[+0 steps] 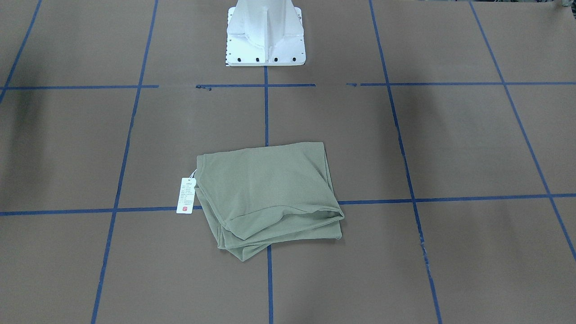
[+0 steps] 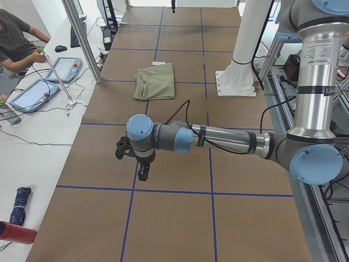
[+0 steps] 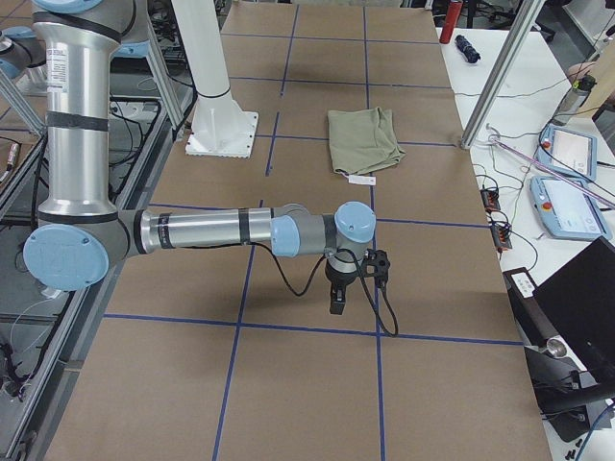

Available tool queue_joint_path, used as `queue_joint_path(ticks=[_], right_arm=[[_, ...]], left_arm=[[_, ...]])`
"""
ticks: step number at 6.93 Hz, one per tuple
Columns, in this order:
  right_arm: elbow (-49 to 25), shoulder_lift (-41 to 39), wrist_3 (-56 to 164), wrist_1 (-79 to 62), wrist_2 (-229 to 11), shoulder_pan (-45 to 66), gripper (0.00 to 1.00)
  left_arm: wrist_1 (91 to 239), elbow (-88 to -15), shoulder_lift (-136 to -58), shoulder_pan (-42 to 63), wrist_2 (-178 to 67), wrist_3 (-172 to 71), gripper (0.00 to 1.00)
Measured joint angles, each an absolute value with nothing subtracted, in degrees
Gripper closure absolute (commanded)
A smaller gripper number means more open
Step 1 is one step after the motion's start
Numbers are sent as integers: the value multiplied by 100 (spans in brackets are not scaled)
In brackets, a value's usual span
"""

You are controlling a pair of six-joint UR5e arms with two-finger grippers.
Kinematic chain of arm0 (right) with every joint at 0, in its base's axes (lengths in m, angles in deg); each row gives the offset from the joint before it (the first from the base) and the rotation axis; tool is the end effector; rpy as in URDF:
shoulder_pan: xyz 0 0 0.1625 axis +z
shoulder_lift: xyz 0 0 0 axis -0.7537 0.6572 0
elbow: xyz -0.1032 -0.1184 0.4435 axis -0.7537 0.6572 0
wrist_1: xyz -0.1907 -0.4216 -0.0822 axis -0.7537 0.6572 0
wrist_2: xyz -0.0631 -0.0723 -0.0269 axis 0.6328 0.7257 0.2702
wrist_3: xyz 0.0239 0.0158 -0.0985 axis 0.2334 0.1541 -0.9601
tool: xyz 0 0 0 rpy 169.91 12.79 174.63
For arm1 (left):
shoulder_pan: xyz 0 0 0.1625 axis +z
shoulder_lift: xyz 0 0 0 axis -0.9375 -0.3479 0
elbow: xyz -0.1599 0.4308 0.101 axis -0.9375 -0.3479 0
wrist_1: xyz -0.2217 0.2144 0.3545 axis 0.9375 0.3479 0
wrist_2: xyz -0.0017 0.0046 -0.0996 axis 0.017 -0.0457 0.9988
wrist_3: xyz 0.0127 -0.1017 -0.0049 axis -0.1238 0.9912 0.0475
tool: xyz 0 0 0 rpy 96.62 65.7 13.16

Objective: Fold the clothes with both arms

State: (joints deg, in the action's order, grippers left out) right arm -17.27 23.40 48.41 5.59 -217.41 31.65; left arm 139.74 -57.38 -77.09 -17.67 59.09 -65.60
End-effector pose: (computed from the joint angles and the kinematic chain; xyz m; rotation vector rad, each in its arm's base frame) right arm -0.0214 -0.5257 0.6671 -0.0640 -0.7275 0.0004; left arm -0.0337 -0.5535 0.6418 0.0997 0.8019 0.0998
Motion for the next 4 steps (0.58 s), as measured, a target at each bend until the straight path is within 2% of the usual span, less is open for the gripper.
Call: queue_joint_path(ticks=[4], right_arm=[[-1708,2337,4855,537,-21813,3149,0]], left_arm=[[13867,-5783,-7684,-1749,5659,-6564,0]])
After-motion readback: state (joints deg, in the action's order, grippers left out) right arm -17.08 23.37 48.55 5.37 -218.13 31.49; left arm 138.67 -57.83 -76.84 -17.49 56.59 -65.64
